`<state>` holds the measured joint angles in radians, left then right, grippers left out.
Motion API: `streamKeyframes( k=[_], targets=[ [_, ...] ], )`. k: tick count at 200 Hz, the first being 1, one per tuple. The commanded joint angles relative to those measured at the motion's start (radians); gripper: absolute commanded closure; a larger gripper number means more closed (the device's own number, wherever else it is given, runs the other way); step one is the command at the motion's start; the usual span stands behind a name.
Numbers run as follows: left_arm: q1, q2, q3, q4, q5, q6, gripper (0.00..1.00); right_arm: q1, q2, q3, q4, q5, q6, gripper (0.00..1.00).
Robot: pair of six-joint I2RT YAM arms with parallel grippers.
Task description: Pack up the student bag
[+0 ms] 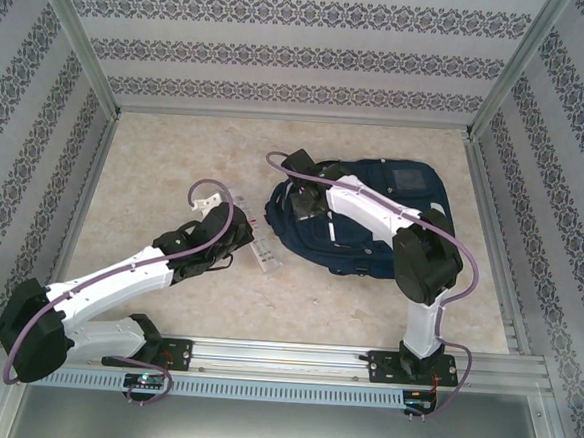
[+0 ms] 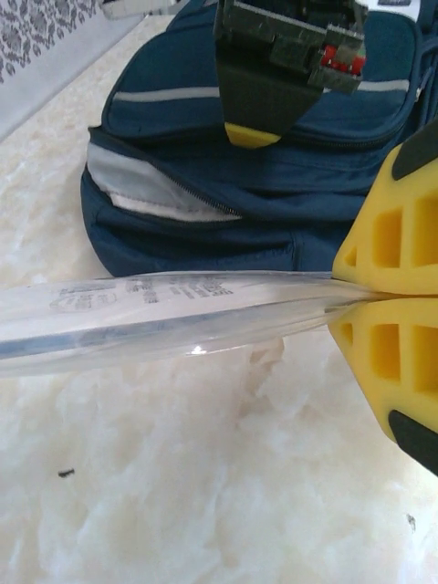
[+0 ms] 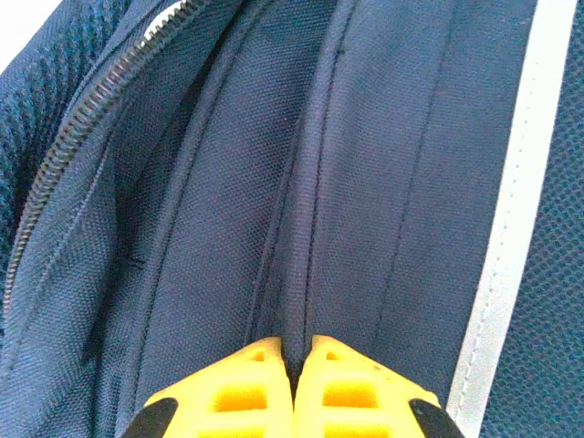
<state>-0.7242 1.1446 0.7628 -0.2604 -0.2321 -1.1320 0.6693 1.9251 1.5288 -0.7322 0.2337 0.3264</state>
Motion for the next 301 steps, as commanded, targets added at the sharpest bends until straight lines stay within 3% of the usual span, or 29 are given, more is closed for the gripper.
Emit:
streamKeyframes(
  k=[1, 50, 86, 136, 179, 221, 234, 246, 262, 301],
  targets=[
    [0.026, 0.0, 0.051, -0.024, 0.032, 0.085, 1.0, -0.01, -0.061, 0.016, -0.012, 0.024, -0.014, 1.0],
    [0.08, 0.083, 0.146, 0.086, 0.205, 0.15, 1.0, -0.052, -0.262, 0.009, -0.02, -0.021, -0.038, 1.0],
    [0.127, 0.183, 0.213, 0.248, 0.375, 0.105, 1.0, -0.119, -0.413, 0.002, -0.003, -0.159, -0.061, 1.0],
    [0.12, 0.439, 0.363, 0.448, 0.564, 0.055, 1.0, -0.227, -0.543, -0.001, 0.04, -0.335, -0.054, 1.0],
    [0.053, 0.652, 0.517, 0.489, 0.596, 0.066, 1.0, -0.256, -0.562, -0.026, 0.05, -0.373, -0.033, 1.0],
    [0.015, 0.826, 0.634, 0.441, 0.555, 0.088, 1.0, -0.26, -0.566, -0.05, 0.062, -0.386, -0.021, 1.0],
    [0.014, 0.857, 0.662, 0.394, 0.535, 0.107, 0.78, -0.263, -0.567, -0.056, 0.065, -0.383, -0.018, 1.0],
    [0.014, 0.853, 0.656, 0.362, 0.494, 0.112, 0.7, -0.266, -0.569, -0.065, 0.063, -0.381, -0.017, 1.0],
    [0.017, 0.828, 0.636, 0.334, 0.467, 0.137, 0.43, -0.272, -0.576, -0.086, 0.067, -0.377, -0.017, 1.0],
    [0.03, 0.739, 0.619, 0.215, 0.419, 0.216, 0.2, -0.285, -0.583, -0.136, 0.083, -0.381, -0.01, 0.97]
  ],
)
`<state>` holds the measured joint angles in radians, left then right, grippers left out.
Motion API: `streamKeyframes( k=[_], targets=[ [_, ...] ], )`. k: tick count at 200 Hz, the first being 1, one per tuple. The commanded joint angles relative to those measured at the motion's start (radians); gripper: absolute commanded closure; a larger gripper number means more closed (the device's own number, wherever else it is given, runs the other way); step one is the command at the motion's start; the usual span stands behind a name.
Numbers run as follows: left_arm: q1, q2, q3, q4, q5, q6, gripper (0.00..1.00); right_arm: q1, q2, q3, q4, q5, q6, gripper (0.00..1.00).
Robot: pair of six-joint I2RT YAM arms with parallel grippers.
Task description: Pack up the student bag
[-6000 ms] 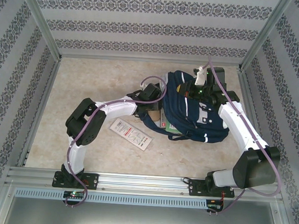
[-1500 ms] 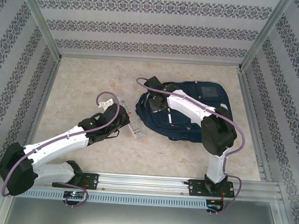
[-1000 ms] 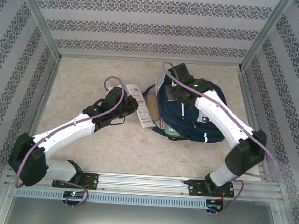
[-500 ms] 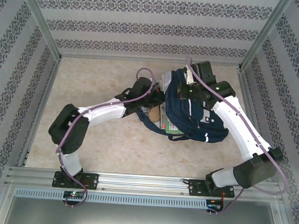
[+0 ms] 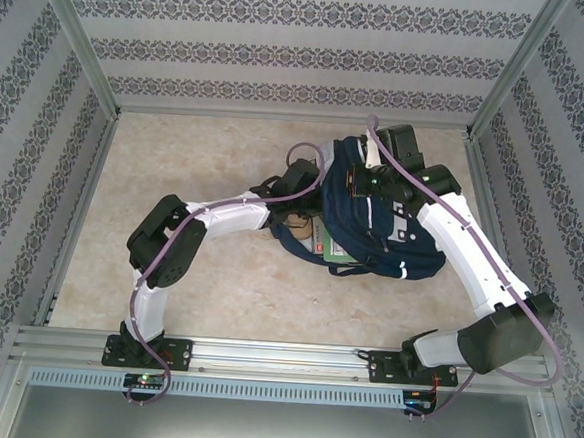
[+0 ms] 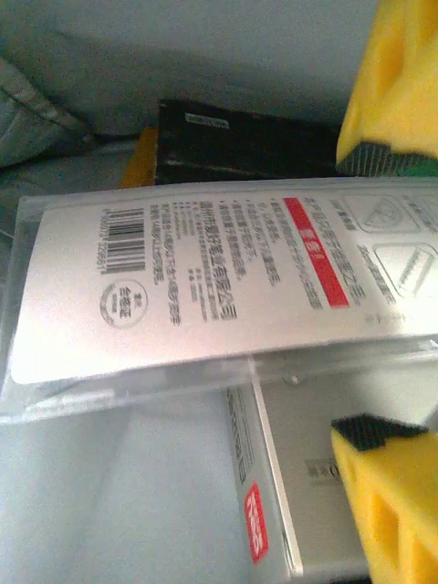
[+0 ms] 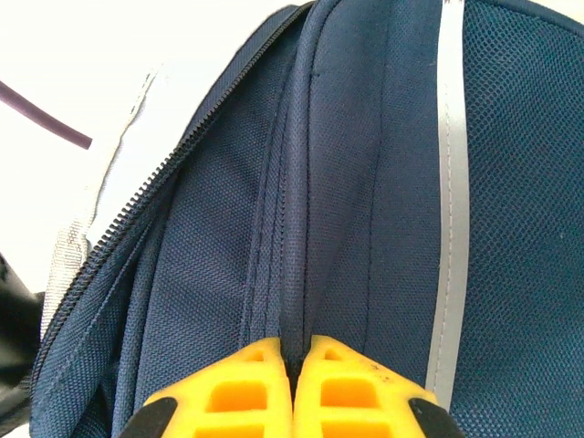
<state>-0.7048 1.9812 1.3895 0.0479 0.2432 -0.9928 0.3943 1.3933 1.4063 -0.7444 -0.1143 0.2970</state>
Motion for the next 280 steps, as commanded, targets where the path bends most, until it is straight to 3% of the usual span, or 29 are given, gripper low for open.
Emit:
streamKeyframes(
  k=[1, 16, 30, 47, 64, 85, 104, 142, 174, 197, 241, 257, 280],
  targets=[
    [0.011, -0.101, -0.01, -0.097, -0.058, 0.079, 0.2, -0.01, -0.051, -0.014, 0.094, -0.034, 0.019, 0.96],
    [0.02, -0.151, -0.023, -0.168, -0.085, 0.108, 0.19, -0.012, -0.056, -0.027, 0.092, -0.034, 0.021, 0.86],
    [0.029, -0.199, -0.037, -0.244, -0.111, 0.135, 0.24, -0.013, -0.064, -0.047, 0.088, -0.026, 0.028, 0.67],
    [0.044, -0.242, -0.024, -0.371, -0.14, 0.183, 0.32, -0.013, -0.074, -0.071, 0.071, -0.012, 0.04, 0.62],
    [0.061, -0.274, -0.017, -0.471, -0.197, 0.229, 0.39, -0.013, -0.099, -0.116, 0.06, -0.001, 0.064, 0.61],
    [0.116, -0.265, 0.002, -0.522, -0.195, 0.283, 0.4, -0.012, -0.144, -0.197, 0.075, -0.007, 0.107, 0.61],
    [0.18, -0.191, 0.069, -0.542, -0.121, 0.35, 0.38, -0.009, -0.186, -0.272, 0.09, -0.021, 0.154, 0.61],
    [0.248, -0.015, 0.316, -0.655, -0.15, 0.488, 0.36, 0.03, -0.255, -0.393, 0.103, -0.005, 0.239, 0.61],
    [0.282, 0.097, 0.48, -0.634, -0.016, 0.531, 0.27, 0.089, -0.294, -0.504, 0.125, 0.039, 0.33, 0.61],
    [0.281, 0.262, 0.711, -0.7, 0.137, 0.584, 0.24, 0.129, -0.312, -0.585, 0.145, 0.068, 0.407, 0.61],
    [0.266, 0.518, 1.001, -0.788, 0.273, 0.685, 0.1, 0.16, -0.336, -0.698, 0.185, 0.113, 0.507, 0.6],
    [0.264, 0.574, 1.036, -0.803, 0.327, 0.697, 0.11, 0.16, -0.327, -0.716, 0.195, 0.122, 0.523, 0.61],
    [0.256, 0.607, 1.021, -0.849, 0.329, 0.728, 0.24, 0.14, -0.291, -0.711, 0.186, 0.156, 0.519, 0.6]
  ],
)
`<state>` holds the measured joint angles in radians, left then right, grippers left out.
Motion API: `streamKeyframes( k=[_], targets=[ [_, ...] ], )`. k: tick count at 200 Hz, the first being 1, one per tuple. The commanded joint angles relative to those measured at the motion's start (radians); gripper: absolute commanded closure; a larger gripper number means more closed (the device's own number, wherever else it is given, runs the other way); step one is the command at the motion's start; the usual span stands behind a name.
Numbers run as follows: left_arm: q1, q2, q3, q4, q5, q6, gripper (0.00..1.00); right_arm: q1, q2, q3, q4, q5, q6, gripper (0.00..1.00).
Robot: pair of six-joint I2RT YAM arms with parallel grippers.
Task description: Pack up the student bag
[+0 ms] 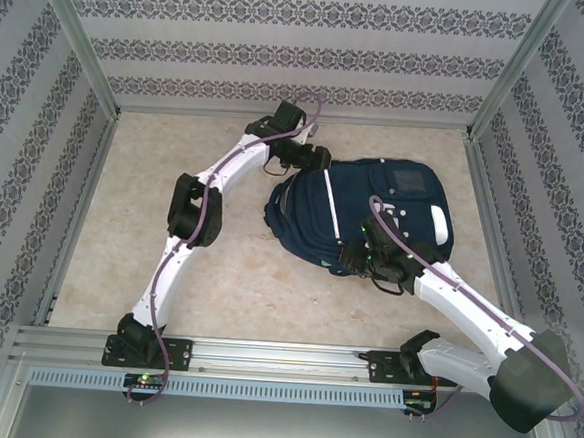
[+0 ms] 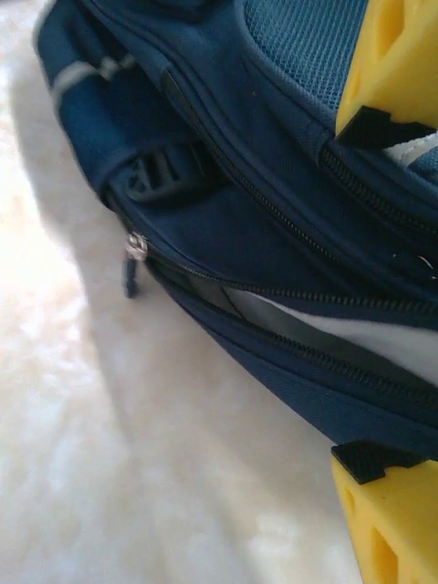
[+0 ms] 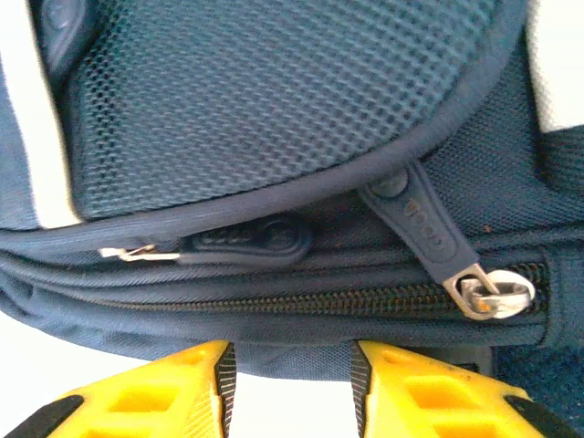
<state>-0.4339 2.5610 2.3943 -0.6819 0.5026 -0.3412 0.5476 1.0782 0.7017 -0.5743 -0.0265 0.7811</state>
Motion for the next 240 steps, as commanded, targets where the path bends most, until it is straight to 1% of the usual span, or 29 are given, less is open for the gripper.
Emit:
streamKeyframes(
  k=[1, 6, 14, 29, 45, 53, 66, 71, 78, 100, 131, 143, 158, 171, 182, 205, 212, 220, 233, 240],
  targets=[
    [-0.017, 0.027, 0.014, -0.121, 0.069, 0.078, 0.25, -0.017, 0.026, -0.006, 0.017, 0.069, 0.034, 0.6],
    [-0.02, 0.026, 0.0, -0.128, 0.068, 0.083, 0.33, -0.029, 0.04, -0.004, 0.019, 0.068, 0.03, 0.6],
    [-0.02, 0.014, -0.035, -0.129, 0.065, 0.087, 0.49, -0.05, 0.063, 0.003, 0.016, 0.074, 0.024, 0.6],
    [-0.021, -0.043, -0.15, -0.088, 0.034, 0.084, 0.7, -0.09, 0.108, 0.02, 0.031, 0.073, -0.006, 0.6],
    [-0.018, -0.143, -0.313, -0.012, -0.02, 0.076, 0.81, -0.125, 0.16, 0.061, 0.036, 0.086, -0.047, 0.6],
    [-0.015, -0.191, -0.39, 0.022, -0.044, 0.065, 0.88, -0.139, 0.187, 0.088, 0.04, 0.094, -0.073, 0.6],
    [-0.01, -0.268, -0.5, 0.056, -0.085, 0.054, 0.91, -0.161, 0.241, 0.134, 0.052, 0.1, -0.114, 0.6],
    [-0.01, -0.298, -0.542, 0.066, -0.102, 0.051, 0.94, -0.169, 0.263, 0.152, 0.057, 0.102, -0.131, 0.6],
    [-0.011, -0.345, -0.608, 0.089, -0.118, 0.039, 0.96, -0.181, 0.3, 0.182, 0.063, 0.101, -0.151, 0.6],
    [-0.014, -0.483, -0.828, 0.188, -0.103, -0.004, 0.96, -0.208, 0.431, 0.295, 0.074, 0.085, -0.212, 0.6],
    [-0.04, -0.653, -1.113, 0.298, -0.127, -0.098, 0.96, -0.211, 0.601, 0.471, 0.103, 0.067, -0.269, 0.6],
    [-0.071, -0.715, -1.207, 0.338, -0.142, -0.143, 0.96, -0.211, 0.666, 0.549, 0.103, 0.051, -0.282, 0.6],
    [-0.134, -0.776, -1.293, 0.379, -0.168, -0.194, 0.96, -0.21, 0.75, 0.657, 0.086, 0.03, -0.304, 0.6],
    [-0.202, -0.812, -1.318, 0.381, -0.212, -0.232, 0.95, -0.21, 0.81, 0.747, 0.064, 0.031, -0.324, 0.6],
    [-0.251, -0.828, -1.332, 0.404, -0.224, -0.271, 0.95, -0.213, 0.844, 0.802, 0.05, 0.036, -0.333, 0.6],
    [-0.331, -0.829, -1.308, 0.434, -0.256, -0.334, 0.93, -0.226, 0.872, 0.868, 0.025, 0.038, -0.345, 0.59],
    [-0.347, -0.826, -1.291, 0.43, -0.265, -0.345, 0.9, -0.229, 0.865, 0.868, 0.022, 0.04, -0.348, 0.58],
    [-0.361, -0.824, -1.271, 0.409, -0.287, -0.352, 0.81, -0.236, 0.849, 0.86, 0.019, 0.045, -0.348, 0.57],
    [-0.368, -0.834, -1.251, 0.388, -0.308, -0.364, 0.77, -0.245, 0.812, 0.831, 0.023, 0.041, -0.345, 0.56],
    [-0.367, -0.846, -1.246, 0.379, -0.319, -0.363, 0.73, -0.249, 0.787, 0.809, 0.028, 0.037, -0.346, 0.56]
  ],
)
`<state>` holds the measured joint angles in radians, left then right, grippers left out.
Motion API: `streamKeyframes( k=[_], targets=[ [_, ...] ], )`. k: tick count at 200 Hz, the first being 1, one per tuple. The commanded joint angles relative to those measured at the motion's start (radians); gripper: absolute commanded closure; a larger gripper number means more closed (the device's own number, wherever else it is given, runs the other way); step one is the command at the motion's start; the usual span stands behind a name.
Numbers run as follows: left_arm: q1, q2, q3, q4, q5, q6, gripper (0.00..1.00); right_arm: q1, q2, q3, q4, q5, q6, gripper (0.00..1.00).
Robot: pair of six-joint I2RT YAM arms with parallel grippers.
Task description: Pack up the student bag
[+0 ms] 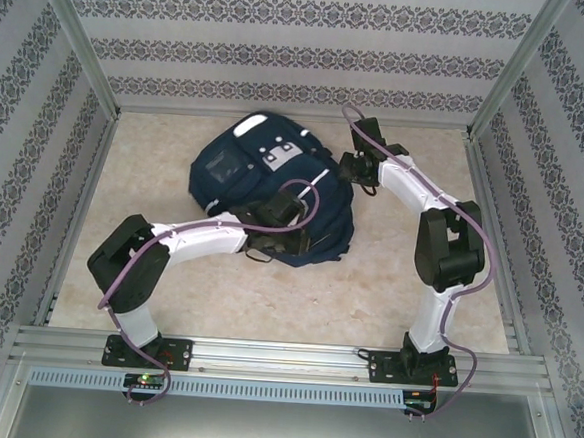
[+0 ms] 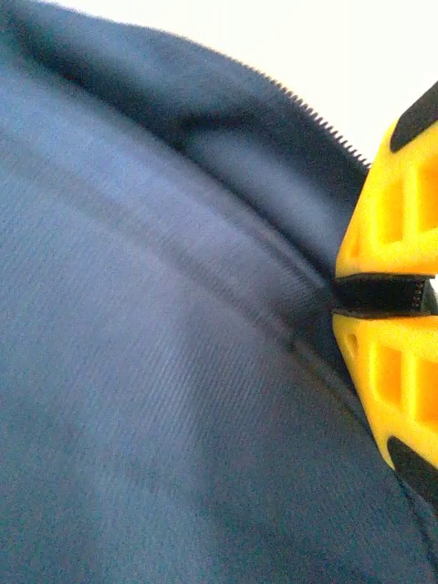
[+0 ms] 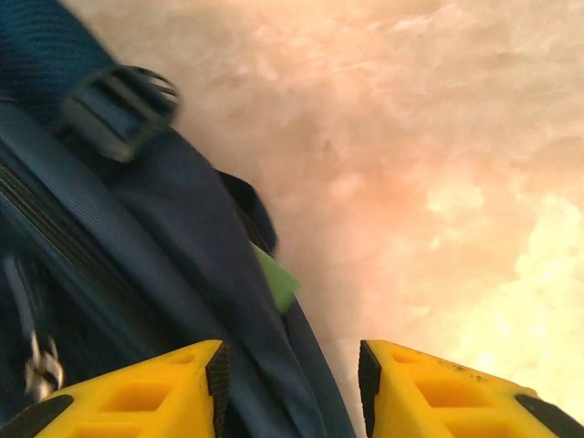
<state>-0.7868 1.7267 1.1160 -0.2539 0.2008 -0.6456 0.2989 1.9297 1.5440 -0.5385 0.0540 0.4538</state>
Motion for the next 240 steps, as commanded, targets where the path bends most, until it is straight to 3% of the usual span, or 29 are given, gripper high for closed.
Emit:
streamKeyframes(
  k=[1, 39, 97, 121, 126, 164, 200, 240],
  targets=[
    [-0.014, -0.013, 0.034, -0.052, -0.019, -0.058, 0.72, -0.001, -0.067, -0.035, -0.008, -0.044, -0.018, 0.56],
    [-0.002, -0.087, 0.094, -0.199, -0.126, -0.034, 0.46, -0.006, -0.217, -0.177, 0.004, -0.09, -0.003, 0.53],
    [0.05, -0.289, -0.074, -0.256, -0.297, -0.236, 0.43, 0.054, -0.485, -0.45, 0.083, -0.205, 0.098, 0.51],
    [0.115, -0.386, -0.18, -0.263, -0.305, -0.331, 0.43, 0.189, -0.562, -0.532, 0.123, -0.15, 0.106, 0.53],
    [0.131, -0.402, -0.202, -0.262, -0.299, -0.348, 0.38, 0.225, -0.575, -0.546, 0.131, -0.127, 0.106, 0.53],
    [0.264, -0.486, -0.356, -0.176, -0.188, -0.419, 0.37, 0.483, -0.601, -0.632, 0.238, 0.028, 0.129, 0.56],
    [0.391, -0.499, -0.451, -0.064, -0.074, -0.423, 0.38, 0.719, -0.489, -0.635, 0.324, 0.178, 0.106, 0.6],
    [0.47, -0.503, -0.496, -0.033, -0.023, -0.401, 0.37, 0.864, -0.298, -0.546, 0.345, 0.279, 0.112, 0.61]
  ],
)
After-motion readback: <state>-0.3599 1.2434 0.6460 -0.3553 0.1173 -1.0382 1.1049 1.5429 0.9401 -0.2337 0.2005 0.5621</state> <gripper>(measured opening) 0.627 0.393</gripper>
